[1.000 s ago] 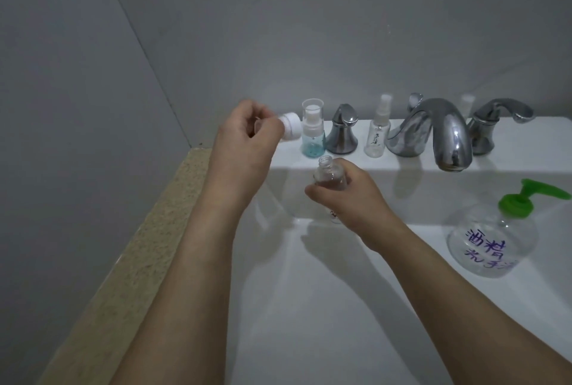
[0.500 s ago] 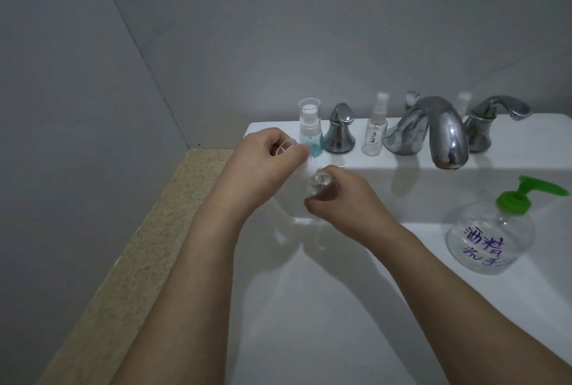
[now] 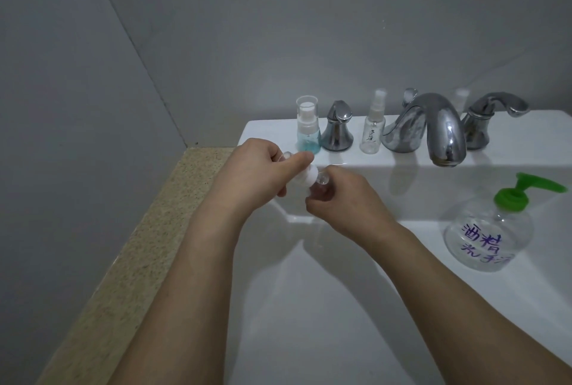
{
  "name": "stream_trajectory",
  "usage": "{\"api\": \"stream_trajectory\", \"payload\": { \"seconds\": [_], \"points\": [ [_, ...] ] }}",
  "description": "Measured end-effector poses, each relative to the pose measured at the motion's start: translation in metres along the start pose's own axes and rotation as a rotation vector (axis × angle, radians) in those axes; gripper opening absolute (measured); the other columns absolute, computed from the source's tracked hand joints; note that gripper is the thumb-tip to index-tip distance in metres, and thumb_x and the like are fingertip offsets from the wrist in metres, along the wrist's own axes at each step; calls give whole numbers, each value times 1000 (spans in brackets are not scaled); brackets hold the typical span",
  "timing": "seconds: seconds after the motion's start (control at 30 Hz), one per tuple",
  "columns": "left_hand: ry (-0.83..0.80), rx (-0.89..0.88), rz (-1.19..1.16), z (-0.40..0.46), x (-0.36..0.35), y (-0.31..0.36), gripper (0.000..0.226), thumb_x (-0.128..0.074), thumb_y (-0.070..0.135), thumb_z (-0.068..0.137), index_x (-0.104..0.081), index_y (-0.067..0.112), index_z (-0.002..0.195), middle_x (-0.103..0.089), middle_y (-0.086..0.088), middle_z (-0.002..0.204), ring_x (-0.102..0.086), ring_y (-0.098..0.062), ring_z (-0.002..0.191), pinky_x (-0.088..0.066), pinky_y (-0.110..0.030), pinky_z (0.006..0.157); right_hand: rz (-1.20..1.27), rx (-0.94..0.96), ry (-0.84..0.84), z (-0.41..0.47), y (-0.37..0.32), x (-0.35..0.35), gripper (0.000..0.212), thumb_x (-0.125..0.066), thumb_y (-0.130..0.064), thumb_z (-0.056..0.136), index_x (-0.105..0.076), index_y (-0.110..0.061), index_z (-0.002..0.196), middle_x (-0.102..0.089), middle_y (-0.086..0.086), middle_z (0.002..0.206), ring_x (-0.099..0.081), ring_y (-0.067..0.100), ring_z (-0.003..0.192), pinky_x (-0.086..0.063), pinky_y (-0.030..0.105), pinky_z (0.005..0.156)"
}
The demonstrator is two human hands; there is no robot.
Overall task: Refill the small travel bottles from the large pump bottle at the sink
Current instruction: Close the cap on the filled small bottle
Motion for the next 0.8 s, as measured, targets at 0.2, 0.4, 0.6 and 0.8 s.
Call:
{"api": "stream_trajectory", "payload": {
  "seconds": [0.2, 0.4, 0.6, 0.8],
  "points": [
    [-120, -79, -139, 5, -7, -2, 26, -60, 48, 70, -61, 25, 83, -60, 6, 72, -57, -18, 67, -52, -44, 69, -41, 10, 20, -1, -2, 4, 19, -67, -28, 74, -49, -28, 71, -59, -13, 74, -55, 9, 74, -38, 25, 61],
    [-188, -70, -187, 4, -13, -3, 15, -57, 40, 72, -59, 30, 83, -49, 11, 66, -48, -15, 62, -44, -37, 64, -107, 42, 15, -2, -3, 2, 14, -66, -29, 73, -56, -26, 83, -60, -12, 79, -58, 13, 80, -46, 30, 72],
    [-253, -50, -235, 3, -14, -1, 14, -54, 34, 72, -58, 32, 85, -52, 8, 74, -49, -16, 66, -40, -34, 66, -84, 20, 3, -3, -3, 3, 14, -67, -28, 74, -53, -28, 78, -60, -14, 77, -57, 11, 79, -43, 28, 69],
    [-222, -23, -98, 5, -21, -6, 25, -46, 57, 93, -47, 33, 89, -57, 9, 78, -50, -10, 64, -38, -30, 62, -103, 22, 3, -3, -4, 4, 18, -66, -28, 75, -48, -28, 74, -61, -11, 80, -57, 14, 80, -43, 30, 70]
  ]
}}
Point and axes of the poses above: each hand's wrist, its own z-axis towards the middle knuckle, its own x-axis out of the back of the hand, y = z × x, the point moved 3 cm from there along z, towards the middle knuckle
